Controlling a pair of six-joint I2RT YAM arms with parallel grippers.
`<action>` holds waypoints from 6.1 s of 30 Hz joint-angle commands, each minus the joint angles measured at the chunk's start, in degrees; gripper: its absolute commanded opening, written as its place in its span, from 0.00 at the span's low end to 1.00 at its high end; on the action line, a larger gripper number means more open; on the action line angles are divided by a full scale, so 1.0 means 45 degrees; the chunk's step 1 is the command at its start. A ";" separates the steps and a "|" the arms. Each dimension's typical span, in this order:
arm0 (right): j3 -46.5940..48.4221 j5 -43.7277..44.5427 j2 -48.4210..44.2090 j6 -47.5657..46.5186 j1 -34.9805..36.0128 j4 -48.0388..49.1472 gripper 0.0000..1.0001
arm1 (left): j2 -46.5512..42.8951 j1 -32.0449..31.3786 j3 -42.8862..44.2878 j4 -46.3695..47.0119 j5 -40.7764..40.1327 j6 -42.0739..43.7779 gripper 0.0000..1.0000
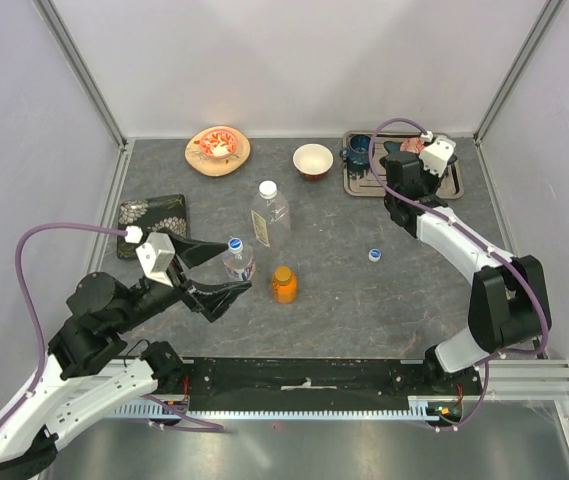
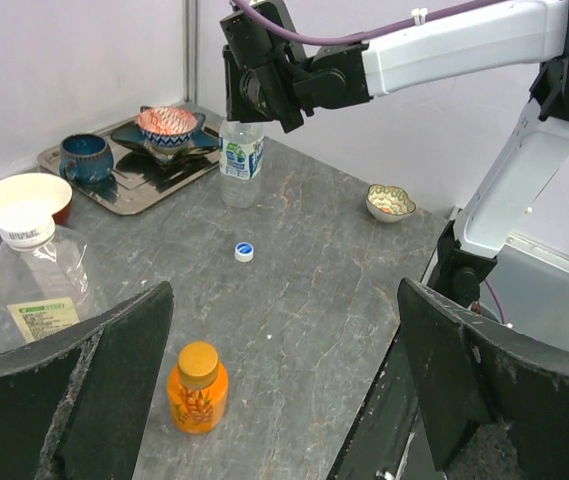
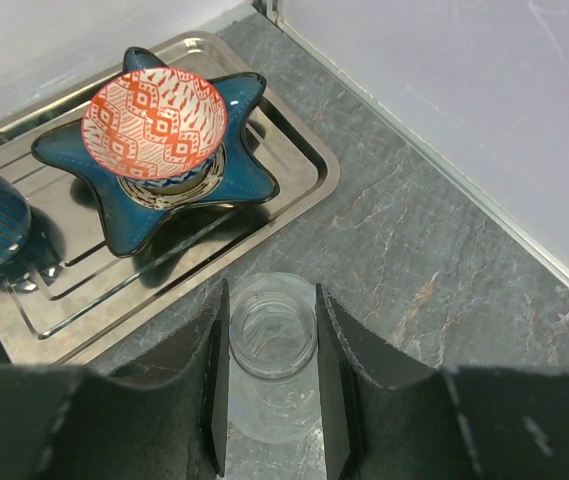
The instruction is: Unscrew the bottle caps
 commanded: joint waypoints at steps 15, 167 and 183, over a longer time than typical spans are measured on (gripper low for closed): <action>0.0589 -0.1846 0.1057 0.1221 -0.0529 -0.0417 0.17 | 0.0758 -0.0020 -0.0360 0.0411 -0.0304 0.0083 0.99; 0.8127 -1.1689 -0.3690 0.4070 0.6131 -0.7388 0.00 | 0.4060 -0.0020 0.1165 0.2910 -0.0402 0.2797 1.00; 0.8088 -1.2275 -0.3728 0.4932 0.6151 -0.7175 0.00 | 0.5035 -0.0020 0.0949 0.3165 -0.0205 0.3403 1.00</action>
